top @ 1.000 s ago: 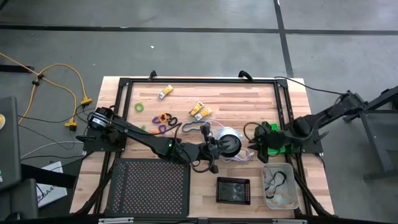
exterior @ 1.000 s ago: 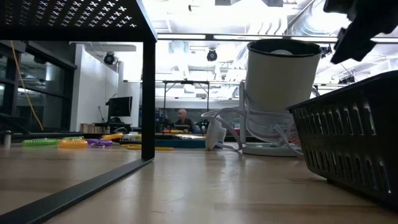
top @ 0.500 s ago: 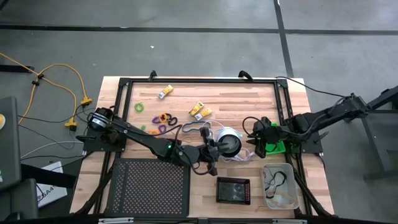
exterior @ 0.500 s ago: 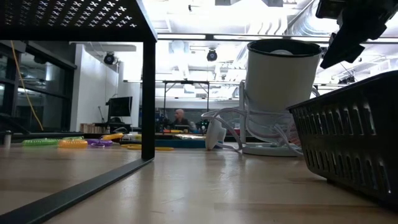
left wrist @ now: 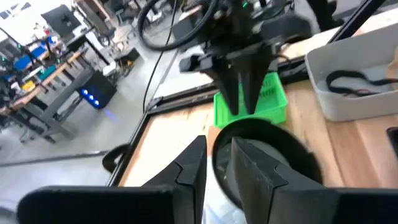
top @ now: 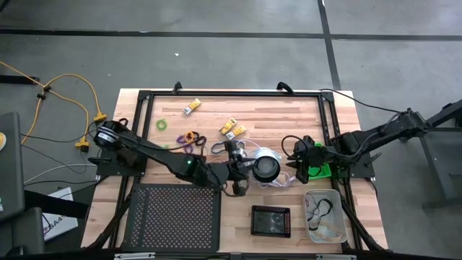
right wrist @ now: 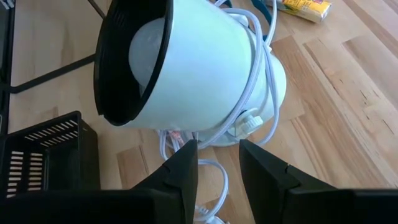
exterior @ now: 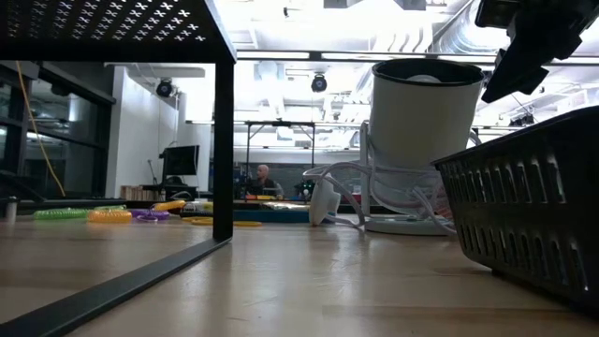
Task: Pick & Place Office Desk Supplies
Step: Put the blue rubberband into the gray bin
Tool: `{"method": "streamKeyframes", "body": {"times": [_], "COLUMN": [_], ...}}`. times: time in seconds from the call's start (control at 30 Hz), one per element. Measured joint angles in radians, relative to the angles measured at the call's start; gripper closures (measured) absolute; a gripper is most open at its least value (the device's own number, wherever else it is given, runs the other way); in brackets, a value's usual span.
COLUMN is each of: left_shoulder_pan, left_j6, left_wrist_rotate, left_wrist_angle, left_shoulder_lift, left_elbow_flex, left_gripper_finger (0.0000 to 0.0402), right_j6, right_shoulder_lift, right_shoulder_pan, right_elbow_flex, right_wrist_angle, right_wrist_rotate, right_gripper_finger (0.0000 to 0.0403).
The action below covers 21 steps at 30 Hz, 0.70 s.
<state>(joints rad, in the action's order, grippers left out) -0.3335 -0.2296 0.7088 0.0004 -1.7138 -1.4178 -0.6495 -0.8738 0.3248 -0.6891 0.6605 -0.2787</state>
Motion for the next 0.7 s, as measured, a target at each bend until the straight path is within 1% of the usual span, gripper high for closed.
{"method": "streamKeyframes", "body": {"times": [0.13, 0.27, 0.37, 0.5, 0.7], "left_shoulder_pan": [0.026, 0.045, 0.057, 0.086, 0.17], "left_j6": [0.079, 0.215, 0.288, 0.345, 0.41], "left_wrist_rotate": [-0.004, -0.004, -0.001, -0.001, -0.039], "left_wrist_angle": [-0.113, -0.269, -0.379, -0.467, -0.601], "left_shoulder_lift": [0.002, 0.002, 0.002, 0.003, 0.017], "left_elbow_flex": [0.0, 0.0, 0.0, 0.0, 0.0], "left_gripper_finger": [0.0332, 0.0332, 0.0332, 0.0332, 0.0332], "right_j6": [0.0, 0.0, 0.0, 0.0, -0.001], "right_shoulder_lift": [0.0, 0.0, 0.0, 0.0, 0.0], "right_shoulder_pan": [0.0, 0.0, 0.0, 0.0, 0.0], "right_elbow_flex": [0.0, 0.0, 0.0, 0.0, 0.0], "right_wrist_angle": [0.0, 0.0, 0.0, 0.0, 0.0], "right_wrist_rotate": [0.0, 0.0, 0.0, 0.0, 0.0], "right_gripper_finger": [0.0298, 0.0298, 0.0298, 0.0298, 0.0298]}}
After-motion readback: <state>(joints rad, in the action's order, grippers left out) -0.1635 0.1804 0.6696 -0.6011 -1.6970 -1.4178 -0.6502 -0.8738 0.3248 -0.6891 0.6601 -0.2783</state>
